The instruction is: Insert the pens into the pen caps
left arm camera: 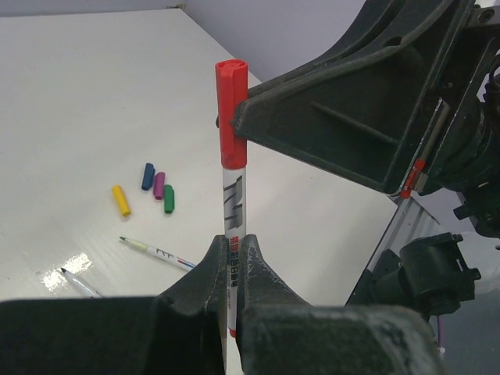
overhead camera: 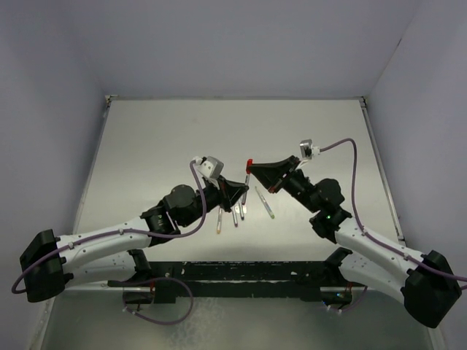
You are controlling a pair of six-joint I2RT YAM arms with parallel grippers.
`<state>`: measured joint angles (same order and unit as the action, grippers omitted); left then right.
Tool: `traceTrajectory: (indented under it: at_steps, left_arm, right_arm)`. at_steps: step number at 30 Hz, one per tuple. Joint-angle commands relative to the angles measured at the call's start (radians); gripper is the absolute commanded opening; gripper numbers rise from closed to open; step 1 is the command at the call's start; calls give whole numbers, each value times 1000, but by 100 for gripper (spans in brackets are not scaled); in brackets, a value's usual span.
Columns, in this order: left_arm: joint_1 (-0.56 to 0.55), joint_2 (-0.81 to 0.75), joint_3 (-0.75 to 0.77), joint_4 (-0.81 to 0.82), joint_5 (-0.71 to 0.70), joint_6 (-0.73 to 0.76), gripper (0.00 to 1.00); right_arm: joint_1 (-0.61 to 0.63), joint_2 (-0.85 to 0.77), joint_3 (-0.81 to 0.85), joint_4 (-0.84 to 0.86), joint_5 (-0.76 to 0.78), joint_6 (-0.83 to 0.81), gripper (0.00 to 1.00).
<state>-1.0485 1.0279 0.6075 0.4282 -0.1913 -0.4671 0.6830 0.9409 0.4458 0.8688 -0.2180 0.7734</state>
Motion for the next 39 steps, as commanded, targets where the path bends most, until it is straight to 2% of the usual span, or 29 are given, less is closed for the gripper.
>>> traceTrajectory:
  at_steps: [1,15,21,23,26,31,39]
  left_arm:
    - [63,-37,120,276,-25,33,0]
    - [116,-42,135,277,-2,30,0]
    - [118,-69,103,232,-16,6,0]
    - [119,-90,78,203,-32,-12,0]
    - [119,-130,23,175,-46,-40,0]
    - [118,-182,-66,64,-52,-119,0]
    - [119,-267,-121,-208,-197,-169,0]
  right_arm:
    - [65,9,-17,-231,-124,-41,0]
    - [151,69,10,-355,-44,-90,0]
    - [165,74,29,-345,6,-97,0]
    - [165,68,50,-352,31,-116,4]
    - [165,62,91,-362,78,-136,16]
    - [165,54,174,-385,153,-181,43]
    - [165,-13,246,-496,228,-215,48]
